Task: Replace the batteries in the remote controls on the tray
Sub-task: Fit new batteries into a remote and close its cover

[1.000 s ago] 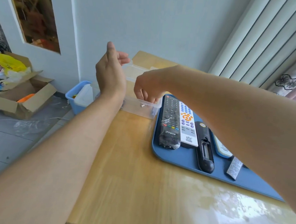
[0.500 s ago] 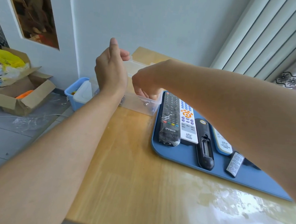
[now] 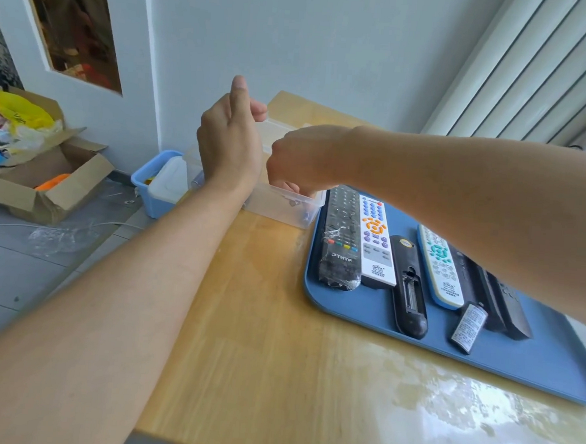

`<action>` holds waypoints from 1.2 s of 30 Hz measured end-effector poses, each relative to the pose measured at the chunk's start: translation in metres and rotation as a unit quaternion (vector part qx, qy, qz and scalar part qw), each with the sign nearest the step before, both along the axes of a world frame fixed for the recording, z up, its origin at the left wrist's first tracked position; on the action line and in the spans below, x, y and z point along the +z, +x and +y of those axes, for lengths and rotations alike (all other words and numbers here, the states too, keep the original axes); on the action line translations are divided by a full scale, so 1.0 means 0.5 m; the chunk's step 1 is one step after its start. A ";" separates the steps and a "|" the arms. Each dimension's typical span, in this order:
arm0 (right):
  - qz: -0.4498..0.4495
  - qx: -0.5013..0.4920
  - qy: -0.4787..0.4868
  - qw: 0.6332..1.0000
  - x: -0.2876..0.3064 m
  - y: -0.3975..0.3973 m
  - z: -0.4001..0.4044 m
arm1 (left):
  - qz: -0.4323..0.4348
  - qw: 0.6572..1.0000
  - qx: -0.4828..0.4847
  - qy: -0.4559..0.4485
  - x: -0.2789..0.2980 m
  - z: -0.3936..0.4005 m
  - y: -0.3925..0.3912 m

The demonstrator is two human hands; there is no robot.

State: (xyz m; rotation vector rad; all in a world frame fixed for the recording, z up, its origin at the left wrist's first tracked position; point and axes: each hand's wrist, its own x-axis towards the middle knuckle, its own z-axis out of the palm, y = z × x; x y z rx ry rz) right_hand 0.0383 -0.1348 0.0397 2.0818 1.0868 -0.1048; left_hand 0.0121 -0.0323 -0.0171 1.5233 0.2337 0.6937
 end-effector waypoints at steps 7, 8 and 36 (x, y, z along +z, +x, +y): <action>0.004 -0.003 0.026 1.000 -0.010 -0.011 -0.015 | 0.007 1.000 -0.003 0.004 0.002 0.000 0.001; 0.020 -0.025 0.041 0.999 -0.008 -0.009 -0.019 | 0.008 1.000 -0.002 0.005 0.002 0.000 0.000; 0.248 -0.296 0.902 0.196 -0.066 -0.187 -0.430 | 0.073 0.692 -0.150 0.702 0.003 -0.305 -0.297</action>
